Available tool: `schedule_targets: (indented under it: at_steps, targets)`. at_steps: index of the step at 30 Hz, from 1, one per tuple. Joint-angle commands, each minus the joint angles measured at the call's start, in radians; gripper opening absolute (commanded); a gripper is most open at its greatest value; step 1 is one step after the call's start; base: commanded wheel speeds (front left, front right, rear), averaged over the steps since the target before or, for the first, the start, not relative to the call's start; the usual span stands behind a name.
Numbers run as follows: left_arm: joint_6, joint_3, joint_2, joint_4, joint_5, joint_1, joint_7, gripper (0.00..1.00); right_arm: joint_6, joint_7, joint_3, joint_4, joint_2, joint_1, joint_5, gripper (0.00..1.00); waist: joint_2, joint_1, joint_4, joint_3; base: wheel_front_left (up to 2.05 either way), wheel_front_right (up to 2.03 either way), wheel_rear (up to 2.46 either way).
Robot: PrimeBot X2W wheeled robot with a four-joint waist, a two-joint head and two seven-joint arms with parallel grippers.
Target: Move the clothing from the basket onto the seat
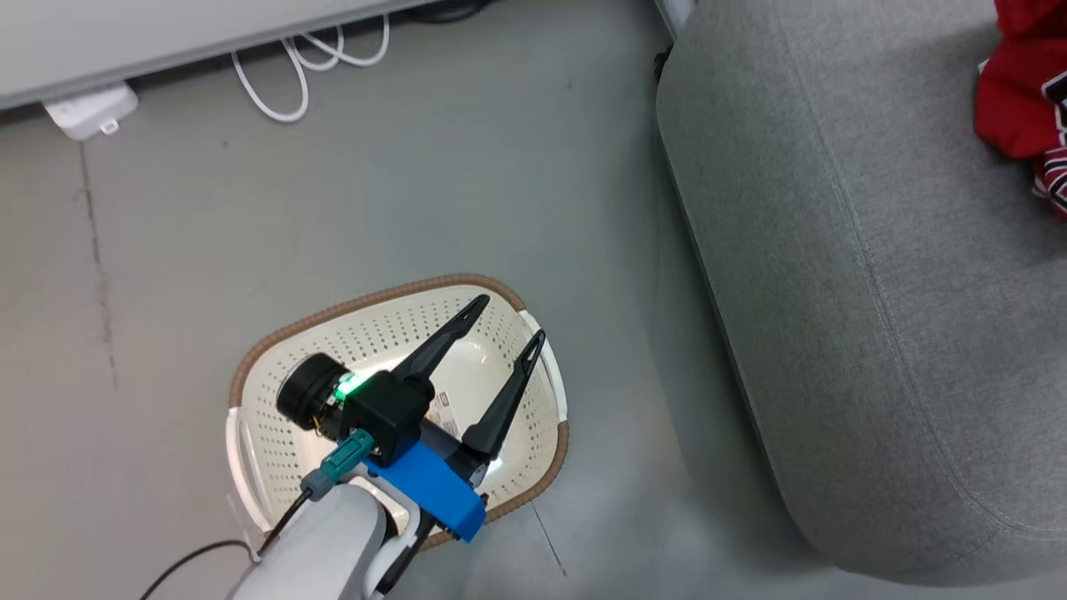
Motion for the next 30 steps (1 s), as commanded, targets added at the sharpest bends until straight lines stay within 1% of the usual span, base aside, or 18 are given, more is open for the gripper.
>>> schedule_targets:
  at_steps: [1, 3, 7, 10, 13, 18, 19, 24, 30]
  targets:
    - [0.002, 0.015, -0.012, 0.01, -0.012, 0.035, -0.006, 1.0, -0.001, -0.005, 0.014, 0.0, -0.002, 0.04, 0.002, 1.0, 0.0, 0.0001, 0.017, -0.097, 0.0, 0.0, 0.0]
    - [0.002, 0.033, -0.026, 0.014, -0.023, 0.07, -0.007, 1.0, -0.001, -0.006, 0.038, -0.006, 0.002, 0.076, 0.003, 1.0, 0.0, 0.0001, 0.026, -0.148, 0.0, 0.0, 0.0]
    - [0.003, 0.078, -0.048, 0.014, -0.033, 0.148, -0.007, 1.0, -0.001, -0.006, 0.095, -0.036, 0.029, 0.151, 0.028, 1.0, 0.0, 0.0001, 0.042, -0.244, 0.0, 0.0, 0.0]
    - [0.002, 0.112, -0.062, 0.015, -0.037, 0.205, -0.007, 1.0, -0.001, -0.006, 0.149, -0.077, 0.051, 0.216, 0.076, 1.0, 0.0, 0.0001, 0.054, -0.306, 0.0, 0.0, 0.0]
    - [-0.001, 0.135, -0.075, 0.018, -0.032, 0.249, -0.007, 1.0, -0.001, -0.004, 0.203, -0.126, 0.071, 0.298, 0.13, 1.0, 0.0, 0.0001, 0.076, -0.354, 0.0, 0.0, 0.0]
    - [-0.005, 0.18, -0.091, 0.031, -0.022, 0.307, -0.007, 1.0, -0.001, 0.002, 0.28, -0.25, 0.115, 0.454, 0.218, 1.0, 0.0, 0.0001, 0.122, -0.422, 0.0, 0.0, 0.0]
    - [-0.005, 0.18, -0.091, 0.031, -0.022, 0.307, -0.007, 1.0, -0.001, 0.002, 0.28, -0.25, 0.115, 0.454, 0.218, 1.0, 0.0, 0.0001, 0.122, -0.422, 0.0, 0.0, 0.0]
    - [-0.005, 0.234, -0.097, 0.034, -0.007, 0.358, -0.007, 1.0, -0.001, 0.045, 0.348, -0.437, 0.164, 0.613, 0.273, 1.0, 0.0, 0.0001, 0.158, -0.461, 0.0, 0.0, 0.0]
    - [0.012, 0.327, -0.105, 0.011, 0.008, 0.412, -0.007, 1.0, -0.001, 0.117, 0.404, -0.685, 0.24, 0.79, 0.272, 1.0, 0.0, 0.0001, 0.198, -0.479, 0.0, 0.0, 0.0]
